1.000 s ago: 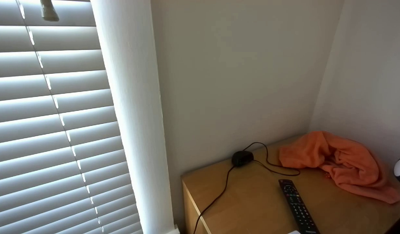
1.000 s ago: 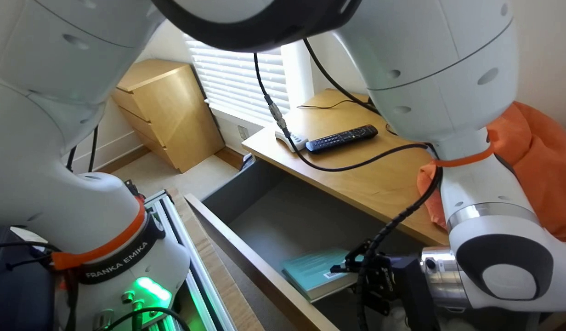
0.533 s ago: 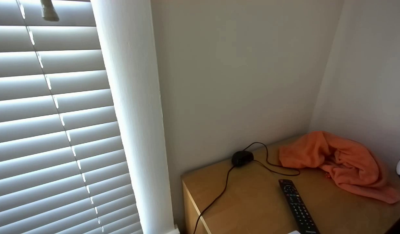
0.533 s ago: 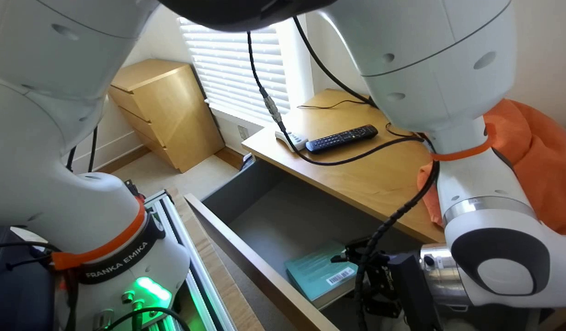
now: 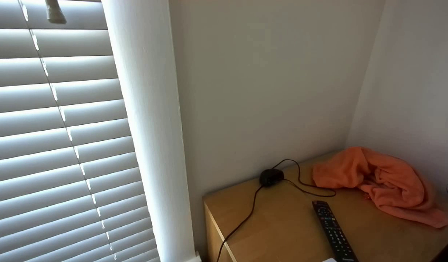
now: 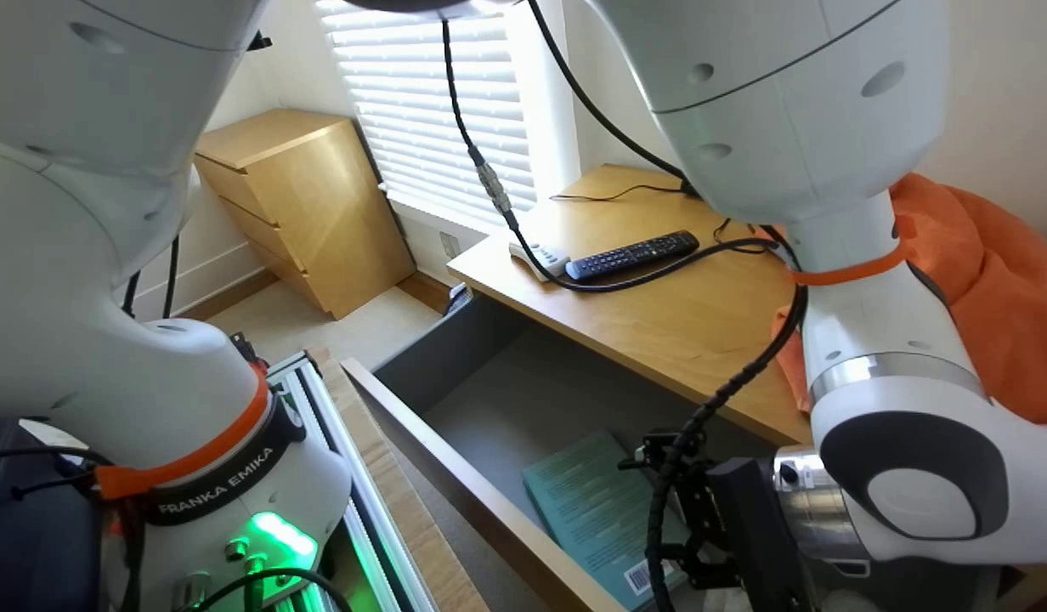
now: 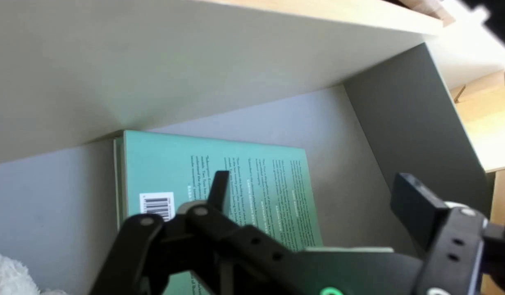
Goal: Put the book into the drawer
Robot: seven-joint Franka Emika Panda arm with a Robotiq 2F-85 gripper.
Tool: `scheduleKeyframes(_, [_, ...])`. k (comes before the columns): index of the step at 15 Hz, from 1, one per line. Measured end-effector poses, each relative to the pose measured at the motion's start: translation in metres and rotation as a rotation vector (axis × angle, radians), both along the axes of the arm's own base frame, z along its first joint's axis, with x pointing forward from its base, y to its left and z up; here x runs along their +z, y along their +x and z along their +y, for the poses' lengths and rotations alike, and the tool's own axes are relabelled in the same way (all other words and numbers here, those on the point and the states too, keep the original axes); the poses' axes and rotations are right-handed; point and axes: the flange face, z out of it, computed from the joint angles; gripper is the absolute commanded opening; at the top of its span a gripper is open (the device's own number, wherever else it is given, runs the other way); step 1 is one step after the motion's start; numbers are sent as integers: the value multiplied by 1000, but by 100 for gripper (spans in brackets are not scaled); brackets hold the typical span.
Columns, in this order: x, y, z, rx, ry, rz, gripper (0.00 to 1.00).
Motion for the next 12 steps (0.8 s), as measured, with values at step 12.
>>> scheduleKeyframes(12, [58, -3, 37, -6, -180, -152, 100])
